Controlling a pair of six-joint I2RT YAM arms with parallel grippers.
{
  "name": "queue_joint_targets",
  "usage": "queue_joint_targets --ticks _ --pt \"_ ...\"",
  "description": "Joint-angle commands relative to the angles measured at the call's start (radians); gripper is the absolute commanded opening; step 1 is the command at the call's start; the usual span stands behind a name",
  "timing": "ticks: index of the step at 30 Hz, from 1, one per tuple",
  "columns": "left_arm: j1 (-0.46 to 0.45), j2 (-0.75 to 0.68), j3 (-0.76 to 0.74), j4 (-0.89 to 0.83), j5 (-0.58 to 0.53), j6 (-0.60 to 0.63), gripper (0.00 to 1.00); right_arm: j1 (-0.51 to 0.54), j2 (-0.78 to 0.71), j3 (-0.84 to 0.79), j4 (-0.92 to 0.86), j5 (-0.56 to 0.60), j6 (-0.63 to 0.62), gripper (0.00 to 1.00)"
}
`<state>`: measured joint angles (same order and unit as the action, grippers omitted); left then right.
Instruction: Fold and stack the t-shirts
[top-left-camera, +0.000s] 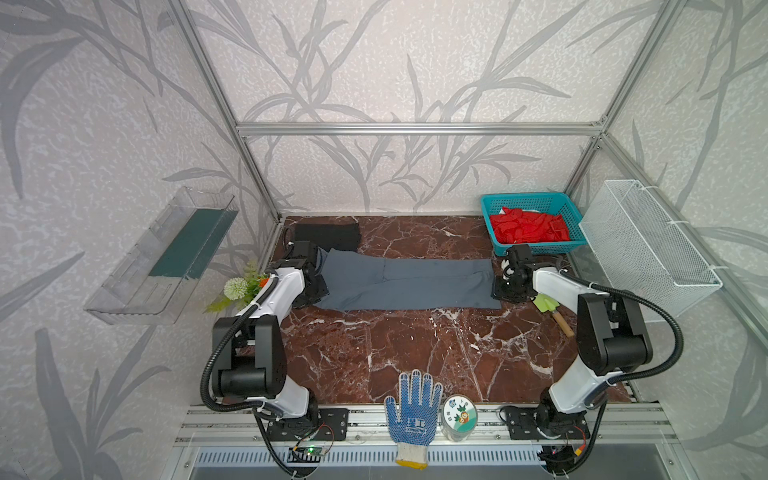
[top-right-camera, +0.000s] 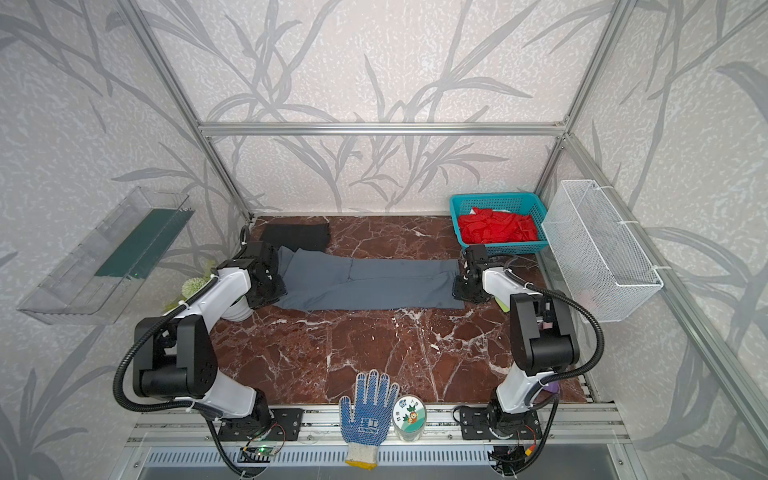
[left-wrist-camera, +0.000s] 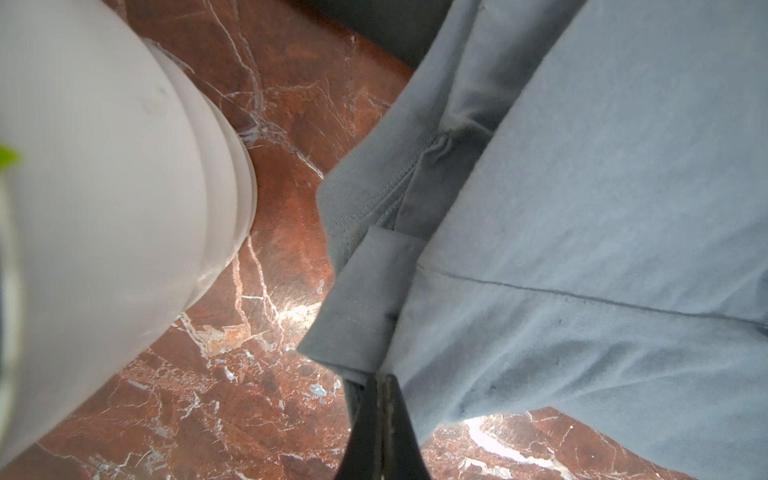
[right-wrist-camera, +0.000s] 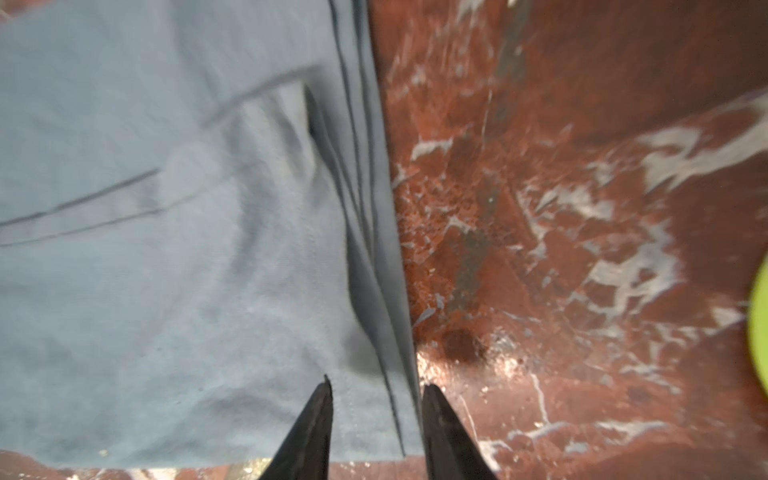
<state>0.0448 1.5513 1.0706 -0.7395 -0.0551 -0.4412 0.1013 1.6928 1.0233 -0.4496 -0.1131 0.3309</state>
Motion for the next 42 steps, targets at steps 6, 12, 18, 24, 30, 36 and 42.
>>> queue_joint_targets --ticks 6,12,18,24,30,36,42 --pt "-0.008 0.015 -0.006 -0.012 0.006 0.01 0.0 0.006 0.008 0.017 0.006 0.006 -0.004 0.37" --pt "-0.01 0.024 -0.001 -0.017 0.006 0.014 0.0 0.007 0.055 0.023 0.017 -0.007 -0.006 0.24" --pt "-0.011 0.032 0.0 -0.017 0.008 0.013 0.0 0.014 0.081 0.039 0.007 -0.005 -0.005 0.24" --pt "-0.011 0.034 0.0 -0.016 0.013 0.014 0.0 0.015 0.093 0.058 -0.02 0.024 -0.003 0.26" --pt "-0.012 0.037 0.002 -0.016 0.018 0.014 0.0 0.017 0.109 0.071 -0.034 0.019 -0.008 0.15" --pt "-0.012 0.024 -0.014 -0.008 0.0 -0.019 0.0 0.018 0.094 0.062 -0.031 0.015 -0.012 0.0" --pt "-0.011 -0.058 -0.104 0.071 -0.015 -0.097 0.0 0.02 -0.03 0.032 -0.03 0.02 0.002 0.0"
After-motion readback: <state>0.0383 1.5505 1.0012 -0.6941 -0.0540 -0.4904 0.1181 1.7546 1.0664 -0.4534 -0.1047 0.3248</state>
